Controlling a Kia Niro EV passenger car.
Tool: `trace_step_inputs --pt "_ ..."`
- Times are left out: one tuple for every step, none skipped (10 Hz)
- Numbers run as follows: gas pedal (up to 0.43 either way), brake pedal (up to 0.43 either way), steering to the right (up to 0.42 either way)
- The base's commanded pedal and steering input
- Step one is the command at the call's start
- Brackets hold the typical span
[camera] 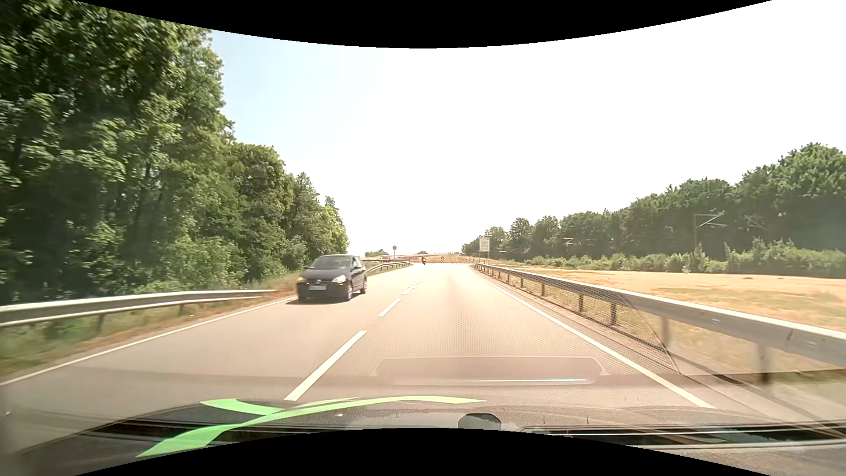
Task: Follow the waypoints while adhering to traffic rules and regulations
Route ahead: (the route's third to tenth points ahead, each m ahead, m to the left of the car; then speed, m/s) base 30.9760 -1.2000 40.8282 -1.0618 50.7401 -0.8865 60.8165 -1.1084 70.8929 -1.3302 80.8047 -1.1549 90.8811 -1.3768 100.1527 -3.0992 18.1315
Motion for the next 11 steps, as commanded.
trace_step_inputs --pt "0.028 0.000 0.004" --pt "0.028 0.000 0.004" --pt "0.008 0.000 0.004" --pt "0.000 0.000 0.004" --pt "0.000 0.000 0.003" --pt "0.000 0.000 0.003" --pt "0.000 0.000 0.003" --pt "0.000 0.000 0.003" --pt "0.000 0.024 0.004" --pt "0.000 0.116 0.004" --pt "0.000 0.159 0.004"
